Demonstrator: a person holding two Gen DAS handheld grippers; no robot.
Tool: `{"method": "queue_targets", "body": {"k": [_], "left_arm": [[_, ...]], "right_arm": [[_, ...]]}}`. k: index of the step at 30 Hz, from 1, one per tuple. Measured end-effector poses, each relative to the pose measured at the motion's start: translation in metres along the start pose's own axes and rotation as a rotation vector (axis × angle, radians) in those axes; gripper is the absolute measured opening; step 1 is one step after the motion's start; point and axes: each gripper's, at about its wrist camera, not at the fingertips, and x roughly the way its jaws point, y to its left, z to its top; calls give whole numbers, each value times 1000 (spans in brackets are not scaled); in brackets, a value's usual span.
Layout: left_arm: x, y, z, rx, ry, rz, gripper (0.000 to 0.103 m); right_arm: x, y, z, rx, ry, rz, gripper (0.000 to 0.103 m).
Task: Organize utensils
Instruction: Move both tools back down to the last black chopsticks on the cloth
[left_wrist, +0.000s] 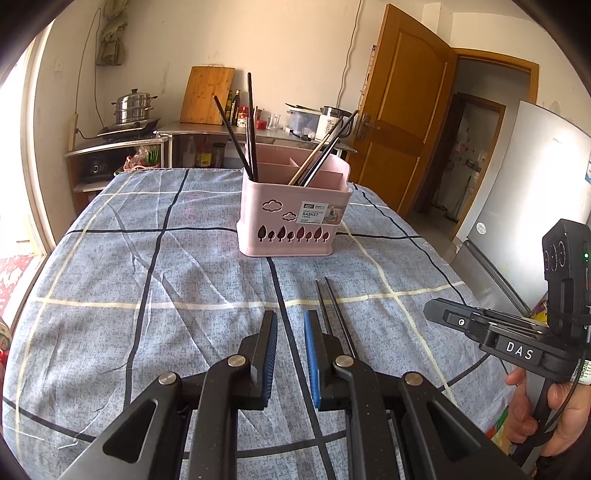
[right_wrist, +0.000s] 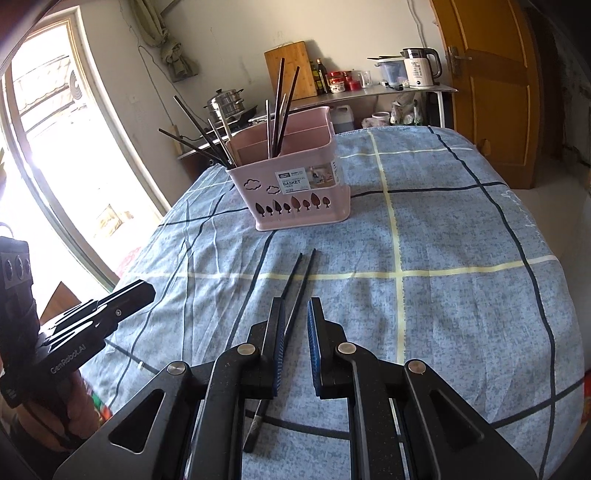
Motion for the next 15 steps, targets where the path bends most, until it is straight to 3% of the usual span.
{"method": "queue_targets", "body": {"k": [15], "left_arm": [[23, 19, -11, -43, 48, 7, 14]], "right_arm": [[56, 6, -9, -19, 110, -20, 13]]}}
